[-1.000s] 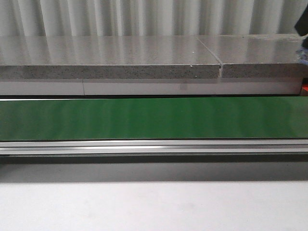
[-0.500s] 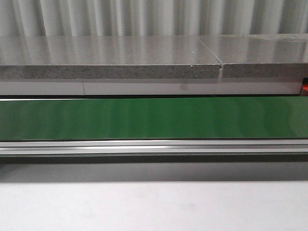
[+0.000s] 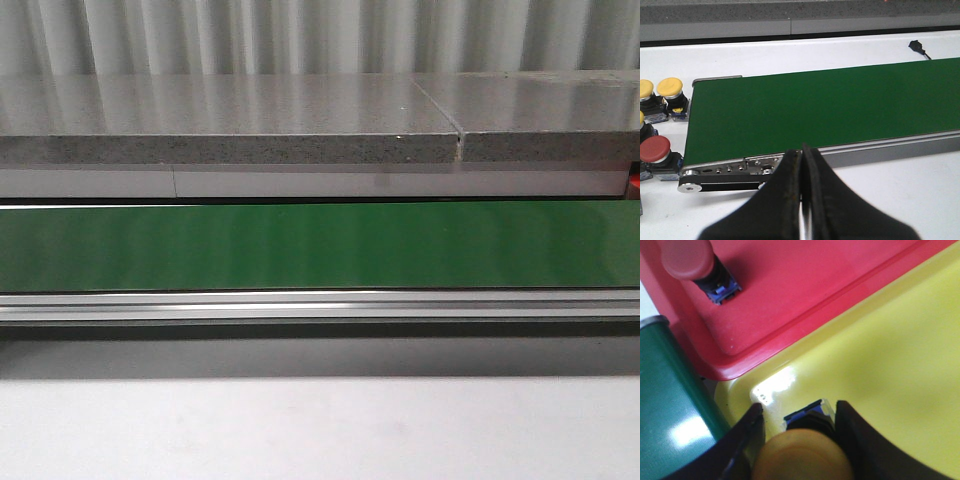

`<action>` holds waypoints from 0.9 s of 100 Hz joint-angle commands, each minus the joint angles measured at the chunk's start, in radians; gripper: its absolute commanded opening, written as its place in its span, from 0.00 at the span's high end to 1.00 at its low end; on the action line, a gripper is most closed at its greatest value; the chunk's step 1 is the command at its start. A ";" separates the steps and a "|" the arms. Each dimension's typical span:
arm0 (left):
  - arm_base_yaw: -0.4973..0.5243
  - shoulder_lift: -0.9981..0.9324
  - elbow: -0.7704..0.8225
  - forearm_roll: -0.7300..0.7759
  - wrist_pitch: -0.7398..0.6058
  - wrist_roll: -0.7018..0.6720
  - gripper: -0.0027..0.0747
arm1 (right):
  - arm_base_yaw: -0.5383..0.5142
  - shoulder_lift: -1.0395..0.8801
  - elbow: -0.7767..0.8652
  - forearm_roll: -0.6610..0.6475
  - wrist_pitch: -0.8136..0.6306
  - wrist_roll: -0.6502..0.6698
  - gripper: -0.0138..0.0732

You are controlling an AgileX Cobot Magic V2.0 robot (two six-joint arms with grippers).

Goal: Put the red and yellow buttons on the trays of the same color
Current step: 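Carry the yellow button into the yellow tray and open the right gripper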

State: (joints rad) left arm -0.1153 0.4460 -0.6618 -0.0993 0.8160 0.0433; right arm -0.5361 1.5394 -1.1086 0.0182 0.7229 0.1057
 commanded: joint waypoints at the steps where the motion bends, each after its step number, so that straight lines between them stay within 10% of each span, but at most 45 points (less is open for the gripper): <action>1: -0.010 0.006 -0.028 -0.015 -0.065 -0.004 0.99 | 0.016 0.010 -0.025 -0.001 -0.061 0.002 0.74; 41: -0.010 0.006 -0.028 -0.015 -0.065 -0.004 0.99 | 0.085 0.161 -0.025 0.000 -0.101 -0.003 0.73; 68: -0.010 0.006 -0.028 -0.015 -0.065 -0.004 0.99 | 0.087 0.169 -0.025 0.001 -0.105 -0.010 0.32; 90: -0.010 0.006 -0.028 -0.015 -0.065 -0.004 0.99 | 0.087 0.112 -0.025 -0.025 -0.095 -0.010 0.31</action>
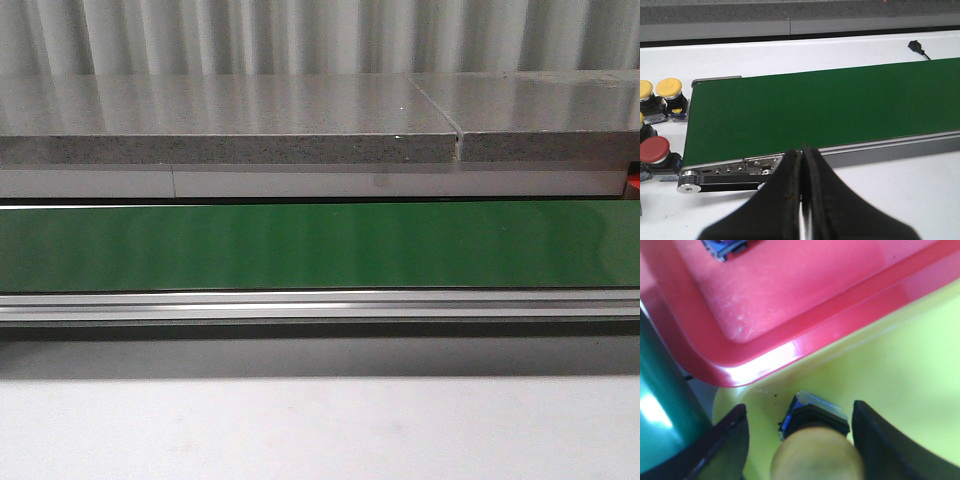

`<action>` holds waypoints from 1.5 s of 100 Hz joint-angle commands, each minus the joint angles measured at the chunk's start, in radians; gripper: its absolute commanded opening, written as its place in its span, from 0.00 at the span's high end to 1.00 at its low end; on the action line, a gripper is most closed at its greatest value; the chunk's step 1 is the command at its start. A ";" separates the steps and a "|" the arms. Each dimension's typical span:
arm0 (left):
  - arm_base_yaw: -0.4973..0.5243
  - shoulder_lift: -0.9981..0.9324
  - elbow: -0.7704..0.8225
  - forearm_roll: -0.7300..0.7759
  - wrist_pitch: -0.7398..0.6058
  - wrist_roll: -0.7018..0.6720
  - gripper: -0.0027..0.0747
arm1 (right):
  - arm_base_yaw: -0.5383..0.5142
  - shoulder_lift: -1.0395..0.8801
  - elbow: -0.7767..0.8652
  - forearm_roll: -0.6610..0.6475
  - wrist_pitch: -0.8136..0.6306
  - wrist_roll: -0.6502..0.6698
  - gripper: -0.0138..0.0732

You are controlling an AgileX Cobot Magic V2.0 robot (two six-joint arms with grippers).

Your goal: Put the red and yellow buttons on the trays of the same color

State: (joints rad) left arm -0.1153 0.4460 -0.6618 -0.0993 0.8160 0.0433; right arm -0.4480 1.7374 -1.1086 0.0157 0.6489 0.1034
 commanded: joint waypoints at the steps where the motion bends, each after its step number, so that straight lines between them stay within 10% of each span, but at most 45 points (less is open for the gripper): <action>1: -0.010 0.006 -0.028 -0.015 -0.065 -0.004 0.99 | -0.001 -0.095 -0.025 -0.026 -0.019 -0.008 0.31; 64: -0.010 0.006 -0.028 -0.015 -0.065 -0.004 0.99 | 0.298 -0.531 -0.025 -0.038 0.076 -0.252 0.31; 96: -0.010 0.006 -0.028 -0.015 -0.065 -0.004 0.99 | 0.490 -0.633 0.046 -0.088 -0.004 -0.132 0.31; 126: -0.010 0.006 -0.028 -0.015 -0.065 -0.004 0.99 | 0.487 -0.833 0.262 -0.068 -0.054 -0.132 0.92; 150: -0.010 0.006 -0.028 -0.015 -0.065 -0.004 0.99 | 0.476 -1.019 0.436 -0.030 -0.174 -0.115 0.92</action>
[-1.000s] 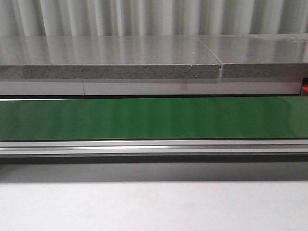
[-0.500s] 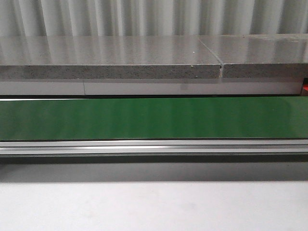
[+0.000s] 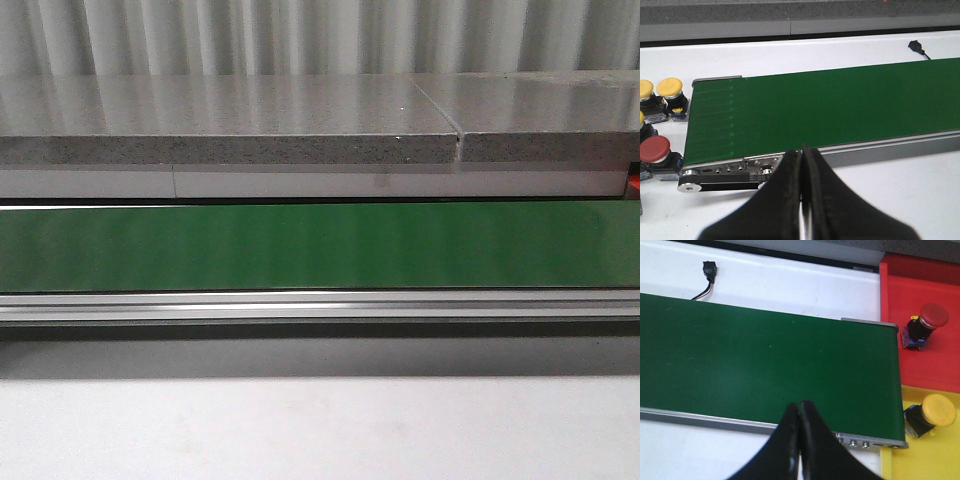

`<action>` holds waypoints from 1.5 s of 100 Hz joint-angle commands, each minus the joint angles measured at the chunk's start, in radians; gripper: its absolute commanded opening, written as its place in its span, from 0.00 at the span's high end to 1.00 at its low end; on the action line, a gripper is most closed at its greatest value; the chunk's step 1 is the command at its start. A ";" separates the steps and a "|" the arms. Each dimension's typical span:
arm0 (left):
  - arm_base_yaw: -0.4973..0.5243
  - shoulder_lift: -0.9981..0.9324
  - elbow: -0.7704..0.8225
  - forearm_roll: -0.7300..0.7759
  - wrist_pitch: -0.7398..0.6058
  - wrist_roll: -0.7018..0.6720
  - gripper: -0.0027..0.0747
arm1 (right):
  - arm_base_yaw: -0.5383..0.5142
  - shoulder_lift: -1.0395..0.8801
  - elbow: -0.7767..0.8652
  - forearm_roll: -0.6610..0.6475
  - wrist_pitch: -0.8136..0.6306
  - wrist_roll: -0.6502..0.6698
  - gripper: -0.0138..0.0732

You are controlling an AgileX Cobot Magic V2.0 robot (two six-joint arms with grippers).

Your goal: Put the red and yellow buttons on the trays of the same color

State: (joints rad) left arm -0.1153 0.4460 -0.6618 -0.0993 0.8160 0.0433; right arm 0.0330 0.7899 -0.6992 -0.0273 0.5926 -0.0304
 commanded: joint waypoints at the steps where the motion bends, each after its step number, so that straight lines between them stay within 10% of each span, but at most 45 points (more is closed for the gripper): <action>1: -0.010 0.006 -0.028 -0.015 -0.065 -0.004 0.99 | -0.005 -0.077 0.037 0.013 -0.123 0.021 0.92; 75: -0.010 0.006 -0.028 -0.015 -0.065 -0.004 0.99 | -0.132 -0.630 0.368 -0.004 -0.371 0.030 0.92; 150: -0.010 0.006 -0.028 -0.015 -0.065 -0.004 0.99 | -0.132 -0.653 0.368 -0.016 -0.361 0.030 0.92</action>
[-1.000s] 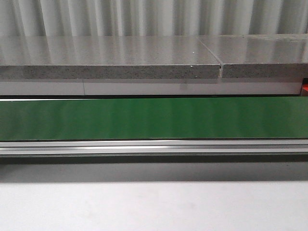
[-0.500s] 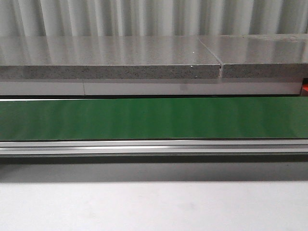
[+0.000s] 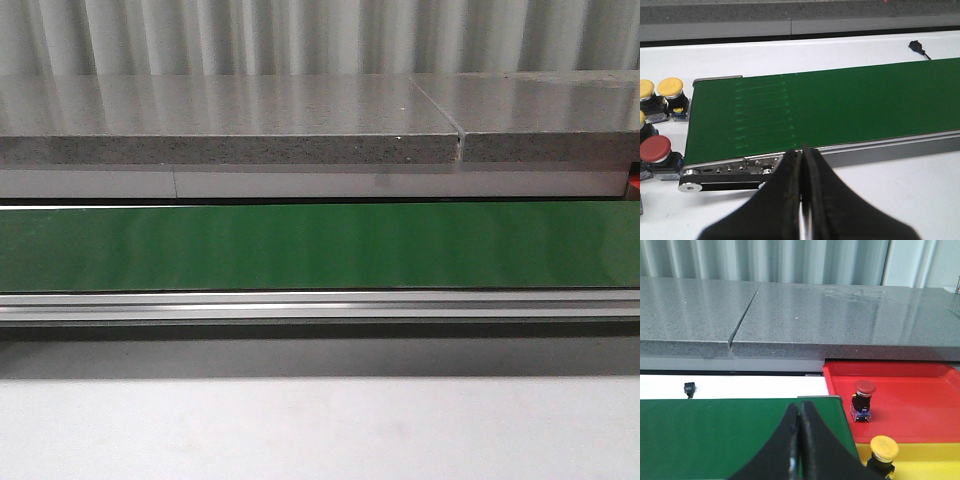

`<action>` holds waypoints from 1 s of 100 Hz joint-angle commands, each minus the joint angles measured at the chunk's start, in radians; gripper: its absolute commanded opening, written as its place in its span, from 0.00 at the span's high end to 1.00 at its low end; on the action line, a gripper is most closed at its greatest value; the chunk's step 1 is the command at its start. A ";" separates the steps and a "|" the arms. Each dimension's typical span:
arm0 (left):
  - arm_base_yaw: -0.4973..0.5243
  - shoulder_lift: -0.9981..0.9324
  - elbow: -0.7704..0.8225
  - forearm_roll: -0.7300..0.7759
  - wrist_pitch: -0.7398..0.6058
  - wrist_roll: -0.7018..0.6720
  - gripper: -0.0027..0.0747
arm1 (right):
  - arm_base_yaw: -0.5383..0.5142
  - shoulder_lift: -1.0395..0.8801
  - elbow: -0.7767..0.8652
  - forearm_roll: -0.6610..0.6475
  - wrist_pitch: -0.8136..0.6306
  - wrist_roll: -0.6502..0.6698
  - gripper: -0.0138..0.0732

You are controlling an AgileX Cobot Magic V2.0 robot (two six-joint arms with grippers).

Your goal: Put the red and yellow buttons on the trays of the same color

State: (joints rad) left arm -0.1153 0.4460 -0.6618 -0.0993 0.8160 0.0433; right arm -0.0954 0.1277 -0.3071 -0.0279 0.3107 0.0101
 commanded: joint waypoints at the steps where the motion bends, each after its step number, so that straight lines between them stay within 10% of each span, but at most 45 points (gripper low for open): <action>1: -0.010 0.006 -0.028 -0.015 -0.065 -0.004 0.99 | -0.004 0.010 -0.024 -0.015 -0.079 -0.010 0.92; 49: 0.005 0.058 -0.014 0.000 -0.131 -0.004 0.99 | -0.004 0.010 -0.024 -0.015 -0.079 -0.010 0.92; 100: 0.240 0.319 -0.079 -0.004 -0.200 -0.004 0.98 | -0.004 0.010 -0.024 -0.015 -0.079 -0.010 0.92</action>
State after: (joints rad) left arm 0.0935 0.7168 -0.6795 -0.0831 0.6887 0.0433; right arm -0.0954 0.1277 -0.3071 -0.0279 0.3107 0.0101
